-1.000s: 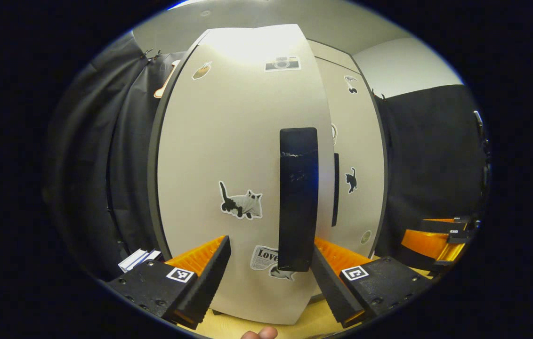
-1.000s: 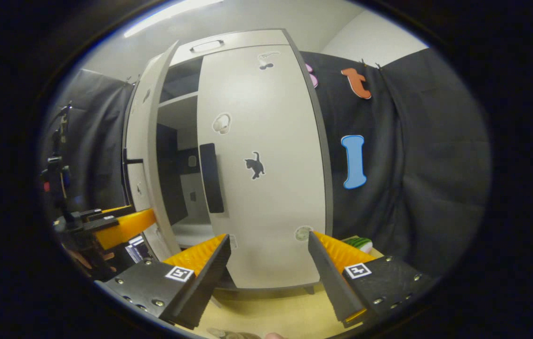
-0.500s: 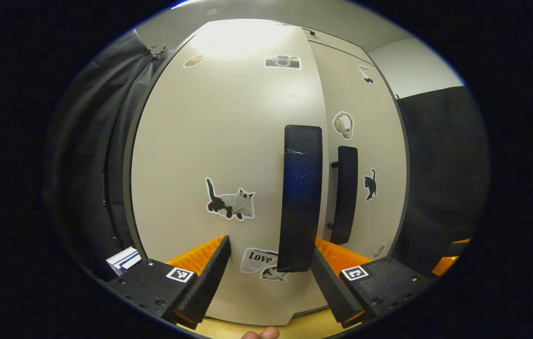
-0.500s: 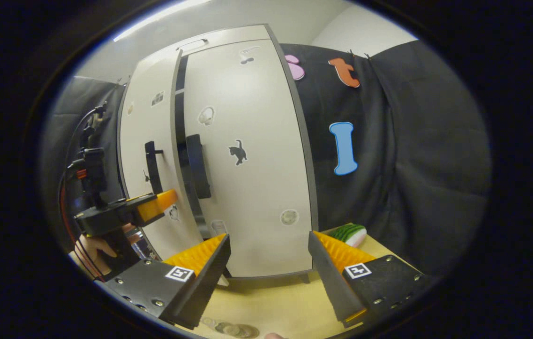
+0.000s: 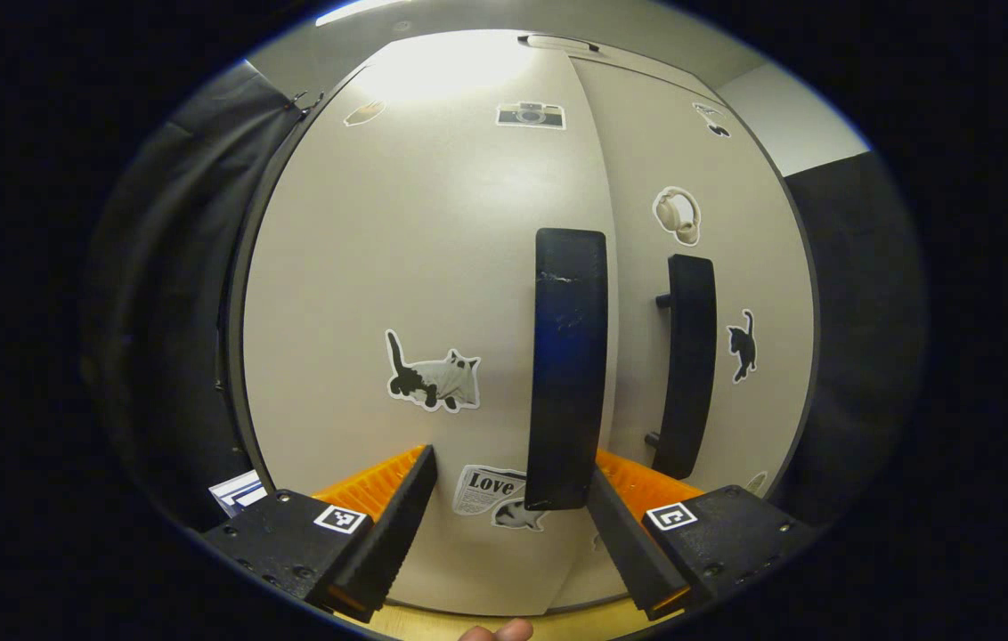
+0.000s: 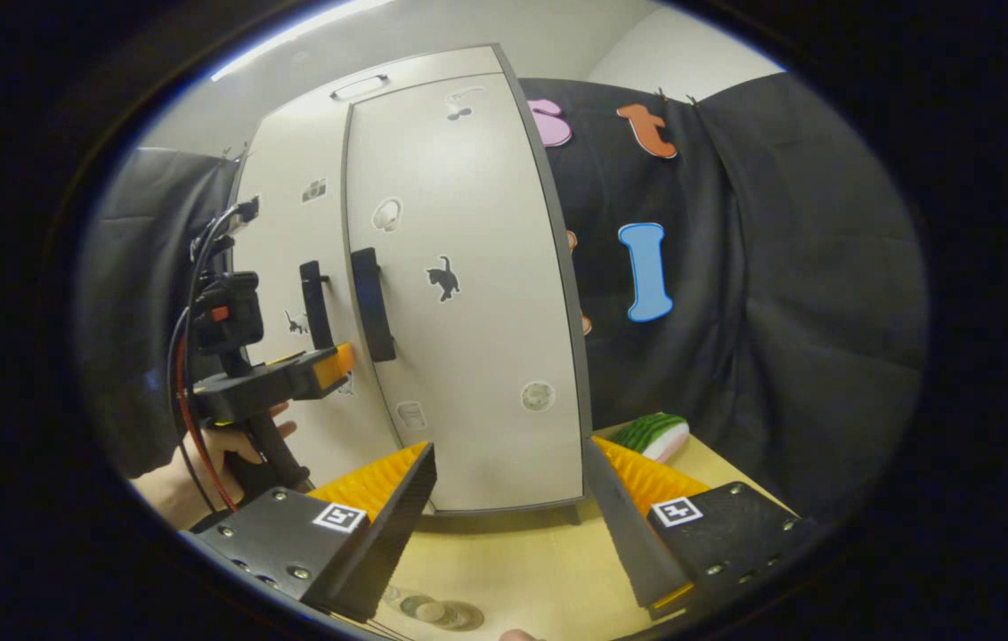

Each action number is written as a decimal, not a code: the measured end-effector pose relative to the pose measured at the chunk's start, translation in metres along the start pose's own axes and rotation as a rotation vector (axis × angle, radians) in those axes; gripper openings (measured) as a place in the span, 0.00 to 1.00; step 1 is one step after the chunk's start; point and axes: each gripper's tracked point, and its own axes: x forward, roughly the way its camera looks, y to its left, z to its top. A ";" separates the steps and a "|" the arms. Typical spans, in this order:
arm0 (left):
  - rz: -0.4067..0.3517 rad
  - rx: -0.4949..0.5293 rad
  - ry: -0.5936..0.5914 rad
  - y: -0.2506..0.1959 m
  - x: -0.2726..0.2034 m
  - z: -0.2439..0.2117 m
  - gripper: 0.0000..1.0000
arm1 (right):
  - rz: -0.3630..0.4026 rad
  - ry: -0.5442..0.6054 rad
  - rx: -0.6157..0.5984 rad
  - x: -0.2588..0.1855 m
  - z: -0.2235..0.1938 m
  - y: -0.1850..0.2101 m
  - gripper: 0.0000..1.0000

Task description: Grasp the bottle in the cabinet with the left hand and place it on the coaster, then close the right door with the right hand and the left door with the left hand.

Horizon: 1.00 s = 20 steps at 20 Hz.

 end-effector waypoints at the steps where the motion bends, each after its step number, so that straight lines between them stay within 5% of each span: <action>1: -0.001 -0.008 0.011 -0.001 0.000 -0.001 0.99 | 0.001 -0.001 -0.004 -0.001 0.001 -0.001 1.00; 13: -0.031 -0.019 0.027 0.008 -0.132 0.012 0.94 | 0.012 -0.049 -0.016 -0.022 0.018 0.014 1.00; 20: 0.037 -0.015 0.055 0.055 -0.217 0.001 0.94 | 0.024 -0.088 -0.074 -0.041 0.021 0.053 0.97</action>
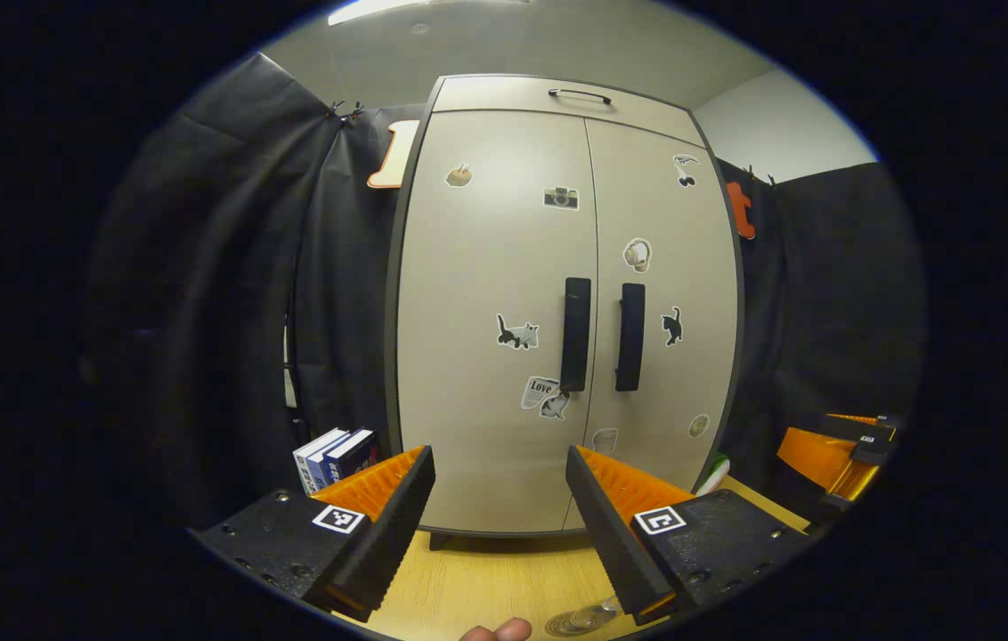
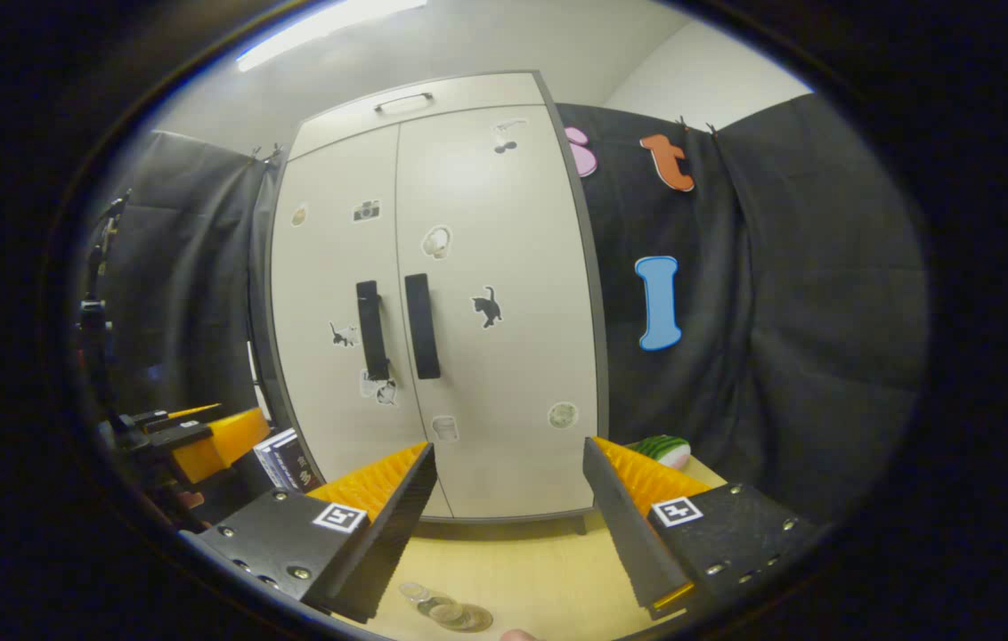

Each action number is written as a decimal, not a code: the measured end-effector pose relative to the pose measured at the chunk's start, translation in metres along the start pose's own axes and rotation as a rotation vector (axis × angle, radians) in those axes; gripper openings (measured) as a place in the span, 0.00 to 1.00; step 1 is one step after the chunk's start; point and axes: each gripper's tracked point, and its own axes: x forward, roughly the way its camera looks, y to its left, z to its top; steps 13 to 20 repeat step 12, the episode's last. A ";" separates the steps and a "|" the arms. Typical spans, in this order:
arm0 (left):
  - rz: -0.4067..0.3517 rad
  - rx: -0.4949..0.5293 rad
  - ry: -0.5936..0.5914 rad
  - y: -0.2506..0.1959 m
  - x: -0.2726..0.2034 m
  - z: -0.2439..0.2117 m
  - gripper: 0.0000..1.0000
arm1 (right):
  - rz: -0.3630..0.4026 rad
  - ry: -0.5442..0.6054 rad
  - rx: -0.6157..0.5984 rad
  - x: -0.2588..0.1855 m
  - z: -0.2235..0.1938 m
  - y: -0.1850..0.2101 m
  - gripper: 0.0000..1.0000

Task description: Grasp the bottle in the cabinet with the left hand and place it on the coaster, then close the right door with the right hand and the left door with the left hand.

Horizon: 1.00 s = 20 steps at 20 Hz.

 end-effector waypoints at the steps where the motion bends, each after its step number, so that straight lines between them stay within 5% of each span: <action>1: 0.008 0.004 0.000 0.006 -0.005 -0.001 0.94 | 0.004 -0.008 -0.009 -0.003 0.002 0.007 1.00; 20: -0.010 0.019 -0.019 0.021 -0.028 0.001 0.94 | -0.015 -0.045 -0.024 -0.028 0.006 0.030 1.00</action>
